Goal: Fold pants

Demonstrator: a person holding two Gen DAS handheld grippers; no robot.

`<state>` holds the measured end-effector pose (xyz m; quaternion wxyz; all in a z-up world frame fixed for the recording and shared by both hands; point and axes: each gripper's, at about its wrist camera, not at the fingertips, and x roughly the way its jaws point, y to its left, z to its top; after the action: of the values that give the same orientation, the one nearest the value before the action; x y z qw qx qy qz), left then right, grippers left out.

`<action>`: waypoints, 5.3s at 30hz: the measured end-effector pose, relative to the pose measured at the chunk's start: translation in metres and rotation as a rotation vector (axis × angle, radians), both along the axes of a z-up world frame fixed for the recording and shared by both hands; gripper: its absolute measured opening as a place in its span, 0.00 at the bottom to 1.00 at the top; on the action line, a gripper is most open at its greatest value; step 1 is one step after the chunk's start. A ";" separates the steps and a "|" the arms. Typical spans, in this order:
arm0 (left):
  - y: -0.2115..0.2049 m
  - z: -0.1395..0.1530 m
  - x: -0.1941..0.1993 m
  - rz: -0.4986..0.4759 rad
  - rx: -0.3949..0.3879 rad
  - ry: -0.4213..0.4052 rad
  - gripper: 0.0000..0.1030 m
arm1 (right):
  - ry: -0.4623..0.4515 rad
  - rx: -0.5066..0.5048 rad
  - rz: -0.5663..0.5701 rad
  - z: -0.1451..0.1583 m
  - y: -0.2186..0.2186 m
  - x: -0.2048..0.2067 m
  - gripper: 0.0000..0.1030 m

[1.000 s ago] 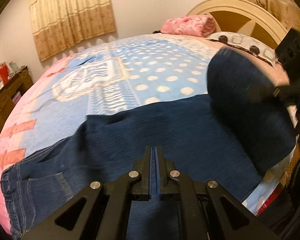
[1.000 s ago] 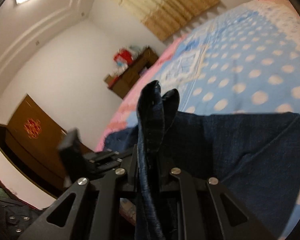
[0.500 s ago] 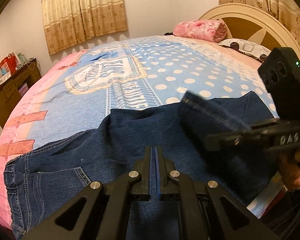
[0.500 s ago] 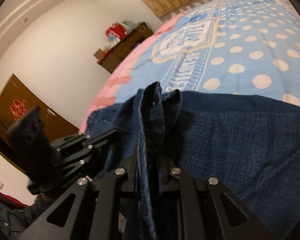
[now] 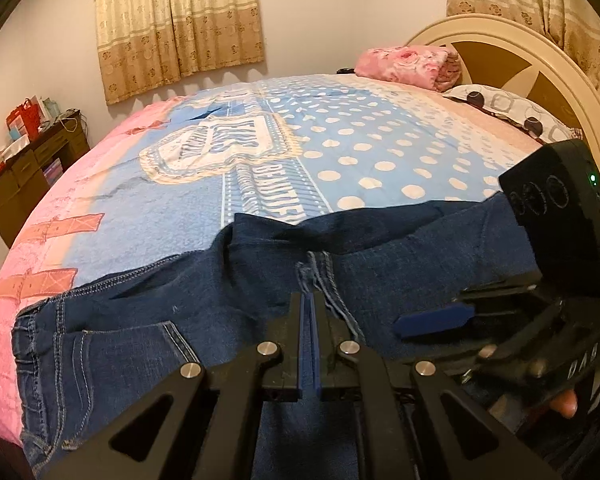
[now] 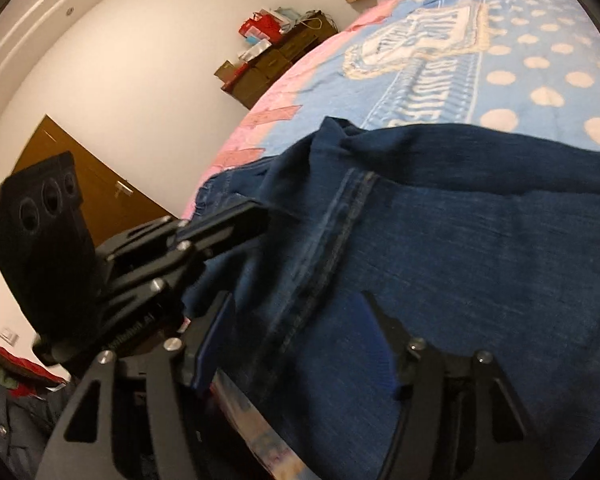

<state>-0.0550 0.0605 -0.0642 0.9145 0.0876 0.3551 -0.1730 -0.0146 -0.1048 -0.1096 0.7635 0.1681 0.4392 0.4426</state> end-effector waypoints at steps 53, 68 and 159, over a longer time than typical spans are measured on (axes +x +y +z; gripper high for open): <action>0.075 -0.047 0.068 0.189 -0.197 0.166 0.03 | 0.305 0.087 0.244 0.009 0.075 0.176 0.08; 0.071 -0.049 0.068 0.202 -0.210 0.163 0.03 | 0.287 0.143 0.181 0.025 0.043 0.181 0.75; 0.284 -0.058 0.062 0.481 -0.230 0.384 0.72 | -0.121 -0.254 0.072 0.017 0.039 0.025 0.70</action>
<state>0.0074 0.3445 -0.1225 0.8493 -0.1370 0.5099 -0.0043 0.0104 -0.0661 -0.0930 0.7873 0.0276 0.4507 0.4198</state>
